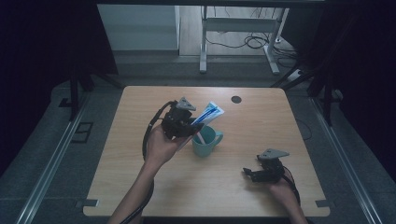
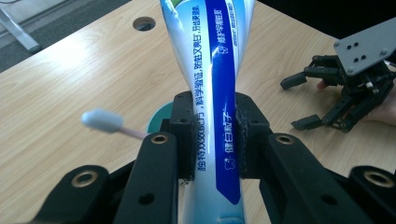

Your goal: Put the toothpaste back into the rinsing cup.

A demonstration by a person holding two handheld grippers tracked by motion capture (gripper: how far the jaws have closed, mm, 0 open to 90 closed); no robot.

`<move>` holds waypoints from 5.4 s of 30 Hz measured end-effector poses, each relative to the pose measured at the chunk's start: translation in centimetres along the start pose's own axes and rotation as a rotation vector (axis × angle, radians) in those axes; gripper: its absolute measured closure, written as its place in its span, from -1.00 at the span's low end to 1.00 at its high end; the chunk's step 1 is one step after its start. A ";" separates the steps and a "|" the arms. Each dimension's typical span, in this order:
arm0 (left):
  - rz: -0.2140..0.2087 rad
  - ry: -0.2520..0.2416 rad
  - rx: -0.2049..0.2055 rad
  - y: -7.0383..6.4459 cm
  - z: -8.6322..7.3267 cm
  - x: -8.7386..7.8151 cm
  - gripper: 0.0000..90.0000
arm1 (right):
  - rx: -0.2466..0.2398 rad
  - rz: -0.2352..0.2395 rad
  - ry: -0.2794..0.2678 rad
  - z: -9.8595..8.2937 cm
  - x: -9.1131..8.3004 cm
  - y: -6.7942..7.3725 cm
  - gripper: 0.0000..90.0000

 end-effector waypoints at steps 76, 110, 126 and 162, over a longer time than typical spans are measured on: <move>0.149 -0.398 -0.044 -3.0 0.5 10.0 0.62 | -0.001 0.002 -0.004 0.0 0.0 0.0 -0.63; 0.188 -0.508 -0.072 -3.2 -4.5 10.8 0.60 | 0.002 0.002 -0.005 0.0 0.0 0.0 -0.63; 0.200 -0.497 -0.078 -3.1 -6.1 10.5 0.56 | 0.002 0.002 -0.005 0.0 0.0 0.0 -0.63; 0.146 -0.317 -0.145 -2.0 -6.6 8.9 0.24 | 0.002 0.002 -0.005 0.0 0.0 0.0 -0.63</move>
Point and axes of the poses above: each handheld gripper's, and its own axes: x roughly forward along the jaws, z roughly out of its top, y roughly to its left, the point moved 3 cm from there along x, roughly forward along the jaws, and after that the axes turned 11 degrees about z, right-handed, at the moved point
